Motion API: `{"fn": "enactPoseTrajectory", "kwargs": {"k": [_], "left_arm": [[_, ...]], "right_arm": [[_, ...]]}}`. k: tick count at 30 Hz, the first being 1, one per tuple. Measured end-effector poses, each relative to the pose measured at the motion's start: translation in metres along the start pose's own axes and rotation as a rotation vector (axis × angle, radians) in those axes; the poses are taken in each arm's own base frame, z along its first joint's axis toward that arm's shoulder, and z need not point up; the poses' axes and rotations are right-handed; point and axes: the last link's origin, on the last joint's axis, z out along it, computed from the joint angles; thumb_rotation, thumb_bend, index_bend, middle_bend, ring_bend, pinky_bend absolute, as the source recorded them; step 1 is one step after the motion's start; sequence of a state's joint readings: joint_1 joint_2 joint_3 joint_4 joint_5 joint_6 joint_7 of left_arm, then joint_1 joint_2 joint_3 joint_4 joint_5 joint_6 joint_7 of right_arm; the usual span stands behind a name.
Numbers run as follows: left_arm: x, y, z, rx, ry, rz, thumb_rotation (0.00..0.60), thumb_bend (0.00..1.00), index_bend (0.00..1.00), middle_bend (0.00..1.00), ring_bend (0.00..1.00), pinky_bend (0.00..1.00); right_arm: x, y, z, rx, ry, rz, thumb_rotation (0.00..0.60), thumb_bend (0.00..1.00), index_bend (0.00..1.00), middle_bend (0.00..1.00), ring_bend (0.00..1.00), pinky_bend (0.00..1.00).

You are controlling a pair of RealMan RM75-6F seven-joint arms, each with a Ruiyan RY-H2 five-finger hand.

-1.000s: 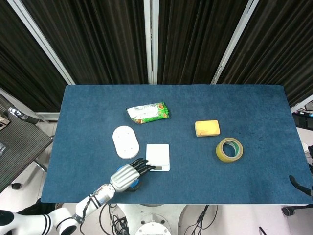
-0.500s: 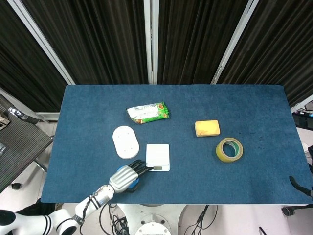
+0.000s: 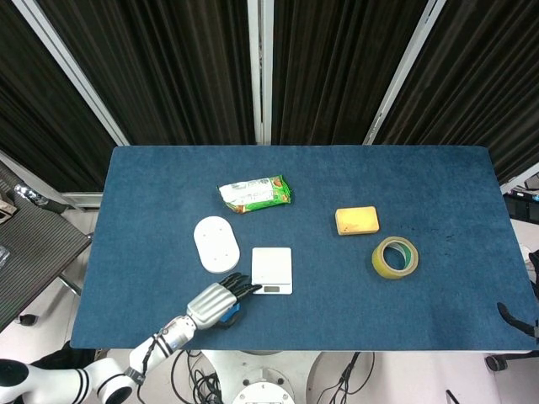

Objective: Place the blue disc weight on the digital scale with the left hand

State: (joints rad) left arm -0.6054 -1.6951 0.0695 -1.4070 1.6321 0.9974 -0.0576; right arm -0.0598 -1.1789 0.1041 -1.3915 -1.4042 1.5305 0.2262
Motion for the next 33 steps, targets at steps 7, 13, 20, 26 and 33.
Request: {"fn": "enactPoseTrajectory", "kwargs": {"k": [7, 13, 20, 26, 33], "left_arm": [[0.000, 0.000, -0.001, 0.001, -0.004, -0.002, 0.600, 0.58, 0.04, 0.15, 0.00, 0.00], [-0.002, 0.000, 0.000, 0.005, -0.011, -0.005, 0.600, 0.58, 0.04, 0.15, 0.00, 0.00], [-0.004, -0.001, 0.001, 0.006, -0.026, -0.005, 0.600, 0.58, 0.04, 0.15, 0.00, 0.00], [-0.007, -0.002, 0.002, 0.010, -0.042, -0.010, 0.600, 0.58, 0.04, 0.15, 0.00, 0.00], [-0.010, -0.003, 0.003, 0.016, -0.051, -0.013, 0.600, 0.58, 0.04, 0.15, 0.00, 0.00]], "right_arm": [[-0.002, -0.001, -0.001, 0.001, -0.006, -0.003, 0.600, 0.12, 0.00, 0.00, 0.00, 0.00], [-0.001, 0.000, -0.001, -0.002, -0.006, -0.003, 0.600, 0.12, 0.00, 0.00, 0.00, 0.00], [-0.003, 0.001, -0.001, -0.006, -0.015, -0.004, 0.600, 0.12, 0.00, 0.00, 0.00, 0.00], [-0.005, 0.001, -0.001, -0.009, -0.021, -0.006, 0.600, 0.12, 0.00, 0.00, 0.00, 0.00], [-0.006, 0.001, -0.001, -0.012, -0.028, -0.007, 0.600, 0.12, 0.00, 0.00, 0.00, 0.00]]}}
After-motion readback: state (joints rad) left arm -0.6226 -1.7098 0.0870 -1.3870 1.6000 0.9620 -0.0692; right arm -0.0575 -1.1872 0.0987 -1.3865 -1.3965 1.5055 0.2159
